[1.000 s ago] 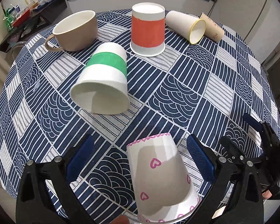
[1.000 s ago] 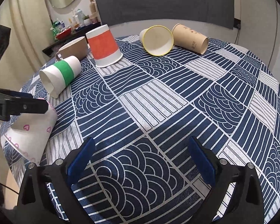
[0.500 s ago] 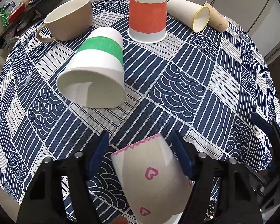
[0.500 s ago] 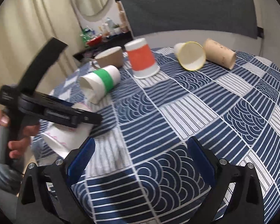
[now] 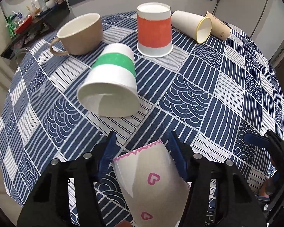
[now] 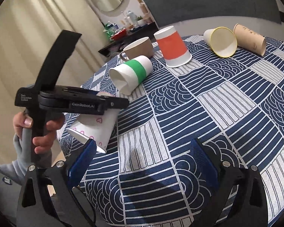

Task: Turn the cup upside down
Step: 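Lift the pink-heart cup with the right gripper and rotate it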

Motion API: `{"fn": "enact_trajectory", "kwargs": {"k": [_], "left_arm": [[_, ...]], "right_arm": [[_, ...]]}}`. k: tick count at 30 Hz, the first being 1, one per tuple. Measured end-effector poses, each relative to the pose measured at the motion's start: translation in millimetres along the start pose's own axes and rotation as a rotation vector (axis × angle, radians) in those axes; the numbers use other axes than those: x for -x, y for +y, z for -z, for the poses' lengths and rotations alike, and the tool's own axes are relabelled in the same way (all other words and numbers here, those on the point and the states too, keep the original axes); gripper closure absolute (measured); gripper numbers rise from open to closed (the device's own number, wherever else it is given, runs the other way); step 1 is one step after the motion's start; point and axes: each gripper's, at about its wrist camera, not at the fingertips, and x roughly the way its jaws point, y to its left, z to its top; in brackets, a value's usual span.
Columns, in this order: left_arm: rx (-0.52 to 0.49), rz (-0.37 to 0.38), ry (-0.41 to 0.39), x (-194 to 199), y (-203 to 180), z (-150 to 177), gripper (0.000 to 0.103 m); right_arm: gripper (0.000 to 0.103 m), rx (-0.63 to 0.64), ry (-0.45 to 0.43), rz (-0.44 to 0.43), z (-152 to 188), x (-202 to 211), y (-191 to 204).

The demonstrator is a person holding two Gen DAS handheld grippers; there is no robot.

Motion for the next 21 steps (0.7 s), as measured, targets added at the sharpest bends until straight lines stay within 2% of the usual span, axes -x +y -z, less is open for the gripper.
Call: {"fn": "enact_trajectory", "kwargs": {"k": [3,6,9,11,13,19,21], "left_arm": [[-0.033,-0.040,-0.049,8,-4,-1,0.045],[-0.072,-0.104,-0.133,17,-11,0,0.045],[-0.097,-0.133,-0.194,23,-17,3,0.045],[-0.111,-0.160,-0.266,28,-20,7,0.045],[-0.120,-0.200,-0.338,33,-21,13,0.045],[-0.135,-0.291,-0.472,39,-25,40,0.045],[-0.125,-0.294,-0.499,41,-25,48,0.045]], "right_arm": [[0.008,0.012,0.002,0.014,0,-1,4],[0.008,0.023,0.010,0.021,0,-5,6],[0.008,0.039,0.021,0.042,0,-8,8],[0.008,0.044,0.028,0.047,0,-11,8],[0.008,0.050,0.033,0.055,1,-12,9],[0.008,0.070,0.043,0.088,4,-12,12],[0.008,0.075,0.046,0.094,4,-13,13]]}}
